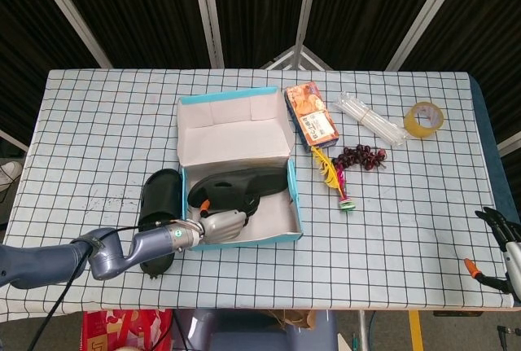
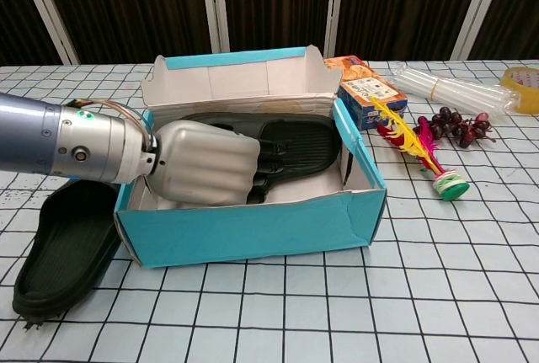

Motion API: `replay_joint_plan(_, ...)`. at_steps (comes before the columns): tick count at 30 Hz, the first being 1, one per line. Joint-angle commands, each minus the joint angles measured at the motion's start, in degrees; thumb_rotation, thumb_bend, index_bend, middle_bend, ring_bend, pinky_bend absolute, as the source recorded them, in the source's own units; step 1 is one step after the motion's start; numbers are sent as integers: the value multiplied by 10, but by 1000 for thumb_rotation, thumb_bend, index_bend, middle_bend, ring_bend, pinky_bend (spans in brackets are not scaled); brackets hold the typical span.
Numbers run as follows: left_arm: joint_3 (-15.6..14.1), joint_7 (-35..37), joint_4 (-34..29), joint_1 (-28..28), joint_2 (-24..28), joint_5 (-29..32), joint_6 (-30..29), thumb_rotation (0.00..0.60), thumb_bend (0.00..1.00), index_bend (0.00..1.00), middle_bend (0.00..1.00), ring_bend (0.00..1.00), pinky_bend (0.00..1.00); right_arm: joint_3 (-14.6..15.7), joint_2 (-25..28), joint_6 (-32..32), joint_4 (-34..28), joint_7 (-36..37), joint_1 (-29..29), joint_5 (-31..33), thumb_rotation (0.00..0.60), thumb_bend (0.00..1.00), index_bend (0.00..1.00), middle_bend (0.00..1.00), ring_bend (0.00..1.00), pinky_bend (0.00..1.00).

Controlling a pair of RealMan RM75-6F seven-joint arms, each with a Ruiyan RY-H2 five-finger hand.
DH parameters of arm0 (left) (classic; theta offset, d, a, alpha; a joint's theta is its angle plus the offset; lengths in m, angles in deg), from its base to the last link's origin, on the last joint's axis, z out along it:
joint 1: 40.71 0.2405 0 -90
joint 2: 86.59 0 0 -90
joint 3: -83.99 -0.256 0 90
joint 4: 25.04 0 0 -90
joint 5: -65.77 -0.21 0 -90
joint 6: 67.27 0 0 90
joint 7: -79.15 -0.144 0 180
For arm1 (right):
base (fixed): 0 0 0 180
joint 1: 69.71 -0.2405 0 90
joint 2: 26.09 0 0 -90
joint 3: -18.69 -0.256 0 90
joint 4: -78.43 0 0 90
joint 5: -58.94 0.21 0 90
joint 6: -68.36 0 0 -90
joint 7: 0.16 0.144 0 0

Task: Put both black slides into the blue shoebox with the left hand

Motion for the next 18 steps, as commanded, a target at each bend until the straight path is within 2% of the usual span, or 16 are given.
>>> replay_joint_plan(1, 6, -6, -7, 2, 8, 2, -5, 600, 358, 339, 396, 114, 128, 0, 0, 0, 0, 0, 0, 0, 600, 308, 148, 113, 181, 141)
replay_joint_plan(6, 21, -28, -28, 9, 27, 22, -9, 600, 276, 218, 246, 71, 119, 0, 0, -1, -1, 0, 0, 0, 600, 308, 148, 113, 181, 141)
replay_joint_plan(10, 31, -56, -50, 15, 44, 43, -7, 592, 223, 162, 157, 39, 102, -1, 0, -2, -2, 0, 1, 0, 600, 308, 148, 113, 181, 141)
replay_joint_plan(18, 41, -128, -88, 26, 73, 93, 1, 469, 106, 93, 8, 0, 67, 0, 0, 0, -3, 0, 0, 0, 600, 308, 148, 112, 181, 141)
